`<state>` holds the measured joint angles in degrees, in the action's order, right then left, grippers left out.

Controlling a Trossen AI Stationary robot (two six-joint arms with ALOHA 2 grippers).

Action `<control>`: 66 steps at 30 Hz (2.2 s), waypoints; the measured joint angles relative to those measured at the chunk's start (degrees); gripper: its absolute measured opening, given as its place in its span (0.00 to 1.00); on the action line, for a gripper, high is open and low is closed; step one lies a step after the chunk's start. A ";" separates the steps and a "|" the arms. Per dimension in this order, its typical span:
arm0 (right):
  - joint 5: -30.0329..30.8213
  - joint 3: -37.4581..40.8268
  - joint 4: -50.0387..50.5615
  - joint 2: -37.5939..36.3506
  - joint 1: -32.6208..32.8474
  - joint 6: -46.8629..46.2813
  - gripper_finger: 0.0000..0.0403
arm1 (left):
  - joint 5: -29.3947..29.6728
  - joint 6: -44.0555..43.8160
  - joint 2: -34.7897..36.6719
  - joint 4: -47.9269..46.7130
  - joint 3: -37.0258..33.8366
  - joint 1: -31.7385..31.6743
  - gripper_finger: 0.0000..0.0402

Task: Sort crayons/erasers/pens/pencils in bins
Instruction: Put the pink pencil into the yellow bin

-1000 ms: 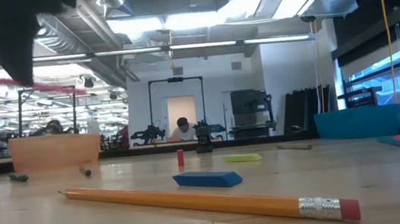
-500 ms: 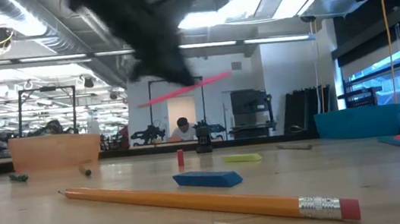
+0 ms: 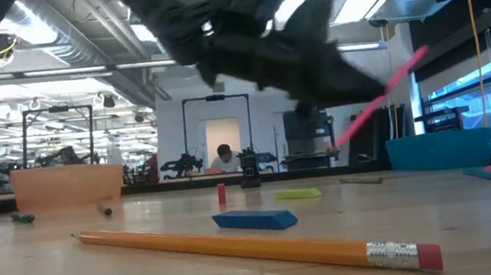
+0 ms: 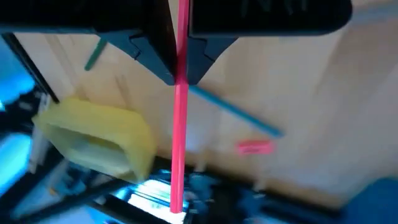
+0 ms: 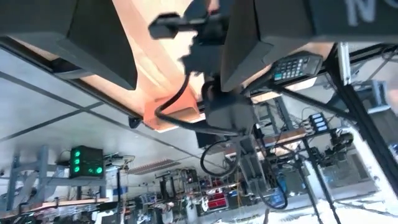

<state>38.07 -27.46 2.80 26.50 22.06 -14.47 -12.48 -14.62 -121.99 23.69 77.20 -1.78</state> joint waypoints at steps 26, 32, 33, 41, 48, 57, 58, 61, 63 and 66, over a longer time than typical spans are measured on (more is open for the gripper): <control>-2.60 -51.46 43.27 27.60 -0.02 -8.73 0.58 | -0.94 11.14 -22.09 11.92 40.29 6.48 0.03; -1.73 -53.62 43.35 32.21 -0.02 -7.71 0.58 | -0.16 12.91 -22.08 16.75 40.29 9.07 0.03; -1.72 -53.87 43.36 32.78 -0.02 -7.69 0.58 | -0.14 14.20 -22.16 16.81 40.29 9.58 0.03; -1.71 -57.90 43.28 35.31 -0.02 -7.82 0.58 | 0.54 16.62 -26.21 25.84 41.06 11.49 0.03; -1.57 -59.19 43.28 35.84 -0.02 -7.93 0.58 | -1.37 13.39 -34.11 25.50 52.68 10.95 0.03; -1.52 -59.21 43.13 37.63 -0.05 -9.42 0.58 | -0.83 14.83 -38.10 25.59 57.39 11.05 0.03; -1.55 -59.21 43.16 37.90 -0.06 -9.62 0.58 | -1.56 15.10 -38.06 24.28 57.41 11.03 0.03; -1.57 -59.21 43.47 38.80 -0.06 -11.23 0.58 | -3.97 15.35 -38.22 20.04 57.32 11.03 0.03; -1.91 -59.21 44.93 39.53 -0.04 -13.15 0.58 | -4.53 15.35 -38.22 16.38 57.32 11.07 0.03; -7.48 -59.21 50.65 40.25 -0.02 -18.65 0.58 | -4.64 15.33 -38.12 9.40 57.32 11.14 0.03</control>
<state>30.58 -86.67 53.45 66.75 22.04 -33.12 -17.12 0.71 -160.11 33.10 134.52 9.37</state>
